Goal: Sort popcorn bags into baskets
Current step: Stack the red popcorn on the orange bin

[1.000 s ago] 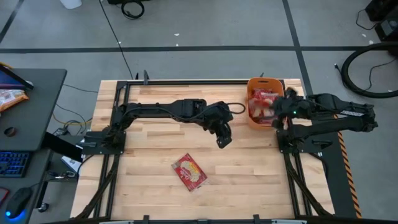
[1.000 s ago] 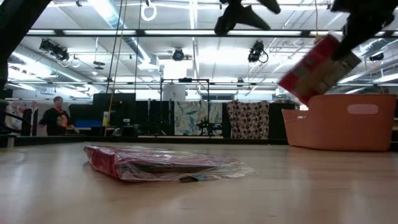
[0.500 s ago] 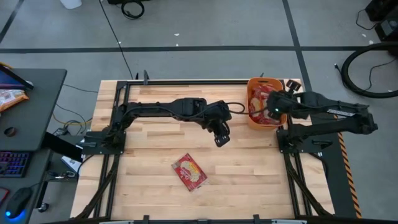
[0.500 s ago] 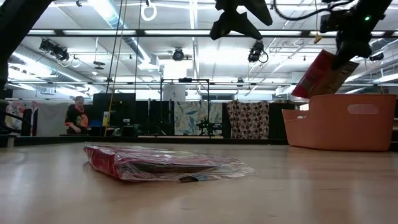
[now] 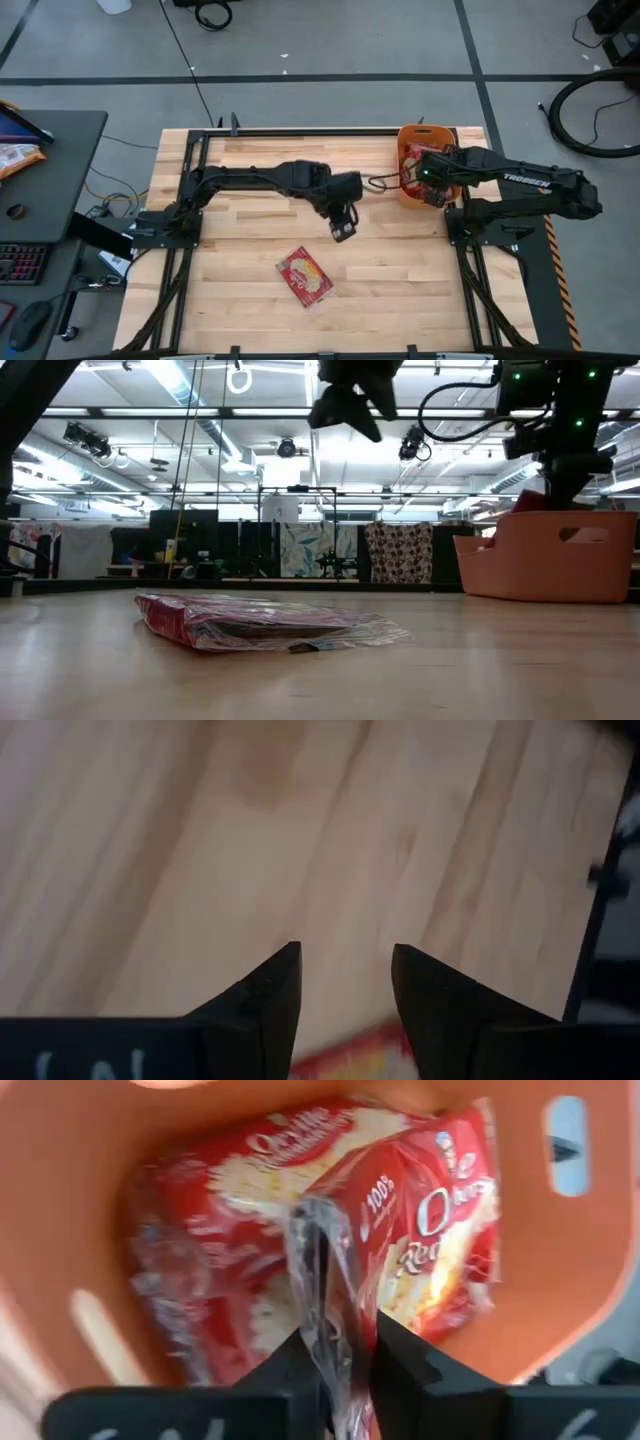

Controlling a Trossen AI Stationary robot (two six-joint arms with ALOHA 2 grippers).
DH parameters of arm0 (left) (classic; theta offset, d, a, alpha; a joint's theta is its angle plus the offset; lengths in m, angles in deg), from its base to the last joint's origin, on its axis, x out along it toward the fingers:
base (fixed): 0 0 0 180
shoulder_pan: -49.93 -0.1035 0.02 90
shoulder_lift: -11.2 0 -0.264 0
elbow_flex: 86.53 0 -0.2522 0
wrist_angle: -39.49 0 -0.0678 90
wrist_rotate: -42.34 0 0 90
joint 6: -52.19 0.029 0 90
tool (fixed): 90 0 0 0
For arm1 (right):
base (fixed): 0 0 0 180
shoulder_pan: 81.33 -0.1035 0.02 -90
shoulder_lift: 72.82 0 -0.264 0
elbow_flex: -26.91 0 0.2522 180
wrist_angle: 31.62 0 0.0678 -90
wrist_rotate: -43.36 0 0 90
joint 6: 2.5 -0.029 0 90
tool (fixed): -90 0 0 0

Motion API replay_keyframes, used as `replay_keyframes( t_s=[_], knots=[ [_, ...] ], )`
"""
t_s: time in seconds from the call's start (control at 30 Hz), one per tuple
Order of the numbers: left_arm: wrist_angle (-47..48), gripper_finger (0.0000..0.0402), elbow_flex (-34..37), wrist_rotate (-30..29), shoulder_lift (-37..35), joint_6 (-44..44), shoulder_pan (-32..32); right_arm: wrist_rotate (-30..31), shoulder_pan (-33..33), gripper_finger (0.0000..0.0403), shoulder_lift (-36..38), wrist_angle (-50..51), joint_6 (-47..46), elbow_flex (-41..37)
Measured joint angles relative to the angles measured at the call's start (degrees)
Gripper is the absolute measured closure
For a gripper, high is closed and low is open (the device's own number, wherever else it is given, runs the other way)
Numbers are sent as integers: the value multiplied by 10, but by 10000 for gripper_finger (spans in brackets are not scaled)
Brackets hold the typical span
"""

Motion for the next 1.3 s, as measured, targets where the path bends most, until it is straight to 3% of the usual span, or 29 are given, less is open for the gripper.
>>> replay_keyframes(
  t_s=[0.13,0.27,0.47,0.73,1.0,1.3],
  knots=[
    [36,241,0,-4,0,3,33,-36,0,312,0,-3,3,0],
    [51,241,0,-50,0,4,71,-68,0,276,0,7,-17,1],
    [66,241,36,-89,0,4,101,-66,4,244,-14,59,-53,35],
    [66,241,132,14,0,5,102,-77,5,243,-15,68,-103,90],
    [66,241,165,87,0,17,101,-212,-32,243,24,-51,-165,103],
    [67,241,166,79,0,104,126,-224,-124,243,63,-143,-242,99]
  ],
)
